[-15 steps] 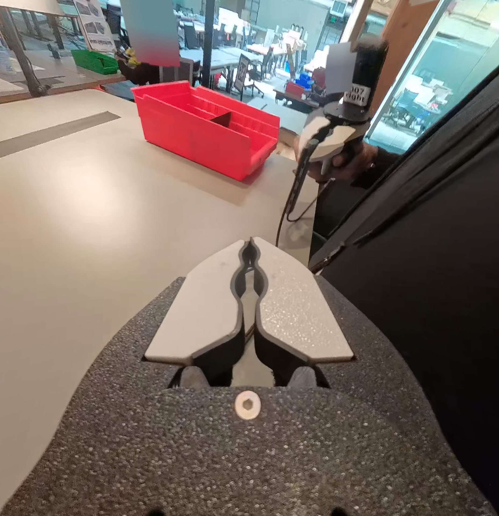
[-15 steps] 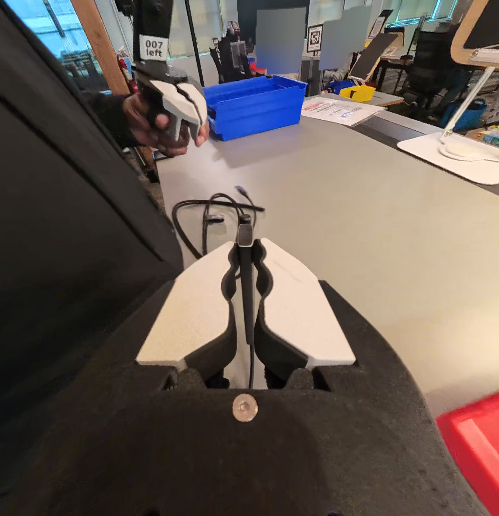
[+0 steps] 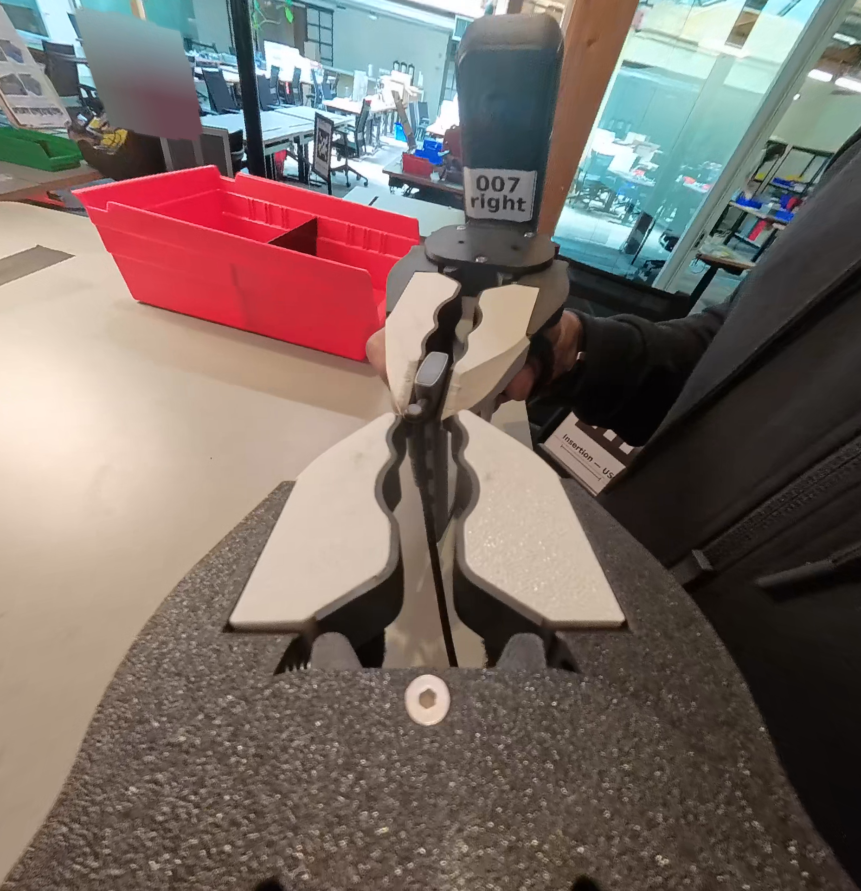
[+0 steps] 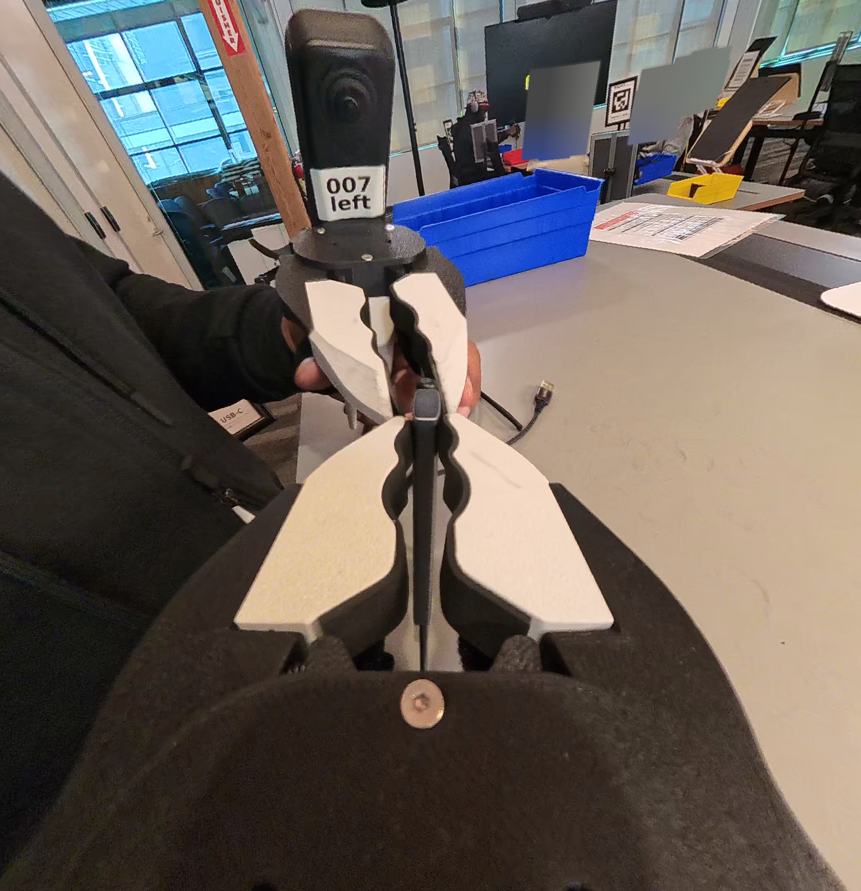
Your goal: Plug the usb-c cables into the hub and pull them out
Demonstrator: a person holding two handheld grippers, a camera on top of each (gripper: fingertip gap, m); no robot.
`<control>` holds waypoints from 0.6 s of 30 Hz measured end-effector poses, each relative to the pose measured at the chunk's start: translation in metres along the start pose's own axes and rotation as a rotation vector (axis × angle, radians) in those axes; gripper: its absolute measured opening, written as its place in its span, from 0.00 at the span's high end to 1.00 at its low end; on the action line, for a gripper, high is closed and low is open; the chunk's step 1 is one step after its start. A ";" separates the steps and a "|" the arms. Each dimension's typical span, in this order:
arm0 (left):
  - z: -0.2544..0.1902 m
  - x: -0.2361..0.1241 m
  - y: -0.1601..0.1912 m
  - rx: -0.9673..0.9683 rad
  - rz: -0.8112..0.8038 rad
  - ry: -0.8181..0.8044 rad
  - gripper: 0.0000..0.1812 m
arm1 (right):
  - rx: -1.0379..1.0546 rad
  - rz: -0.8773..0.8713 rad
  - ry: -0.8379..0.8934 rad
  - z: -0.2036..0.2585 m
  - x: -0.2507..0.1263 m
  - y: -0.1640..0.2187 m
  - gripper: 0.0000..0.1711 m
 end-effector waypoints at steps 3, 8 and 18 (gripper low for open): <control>0.005 0.002 0.002 -0.037 -0.017 0.017 0.92 | 0.017 -0.007 -0.016 -0.005 -0.001 0.000 0.94; 0.011 0.001 0.006 -0.058 -0.029 0.034 0.96 | 0.025 -0.008 -0.036 -0.007 0.001 0.001 0.94; 0.011 -0.017 0.005 -0.009 0.005 0.062 0.95 | 0.029 0.015 -0.065 -0.001 0.016 -0.004 0.94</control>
Point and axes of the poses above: each gripper's, where its closed fingertips meet, x out along the fingers, y out of its underside, z = x × y across the jaws, the point moved 8 cm from there along -x, back along the fingers, and after that the axes turned 15 degrees about -y, right-handed, at the moved point
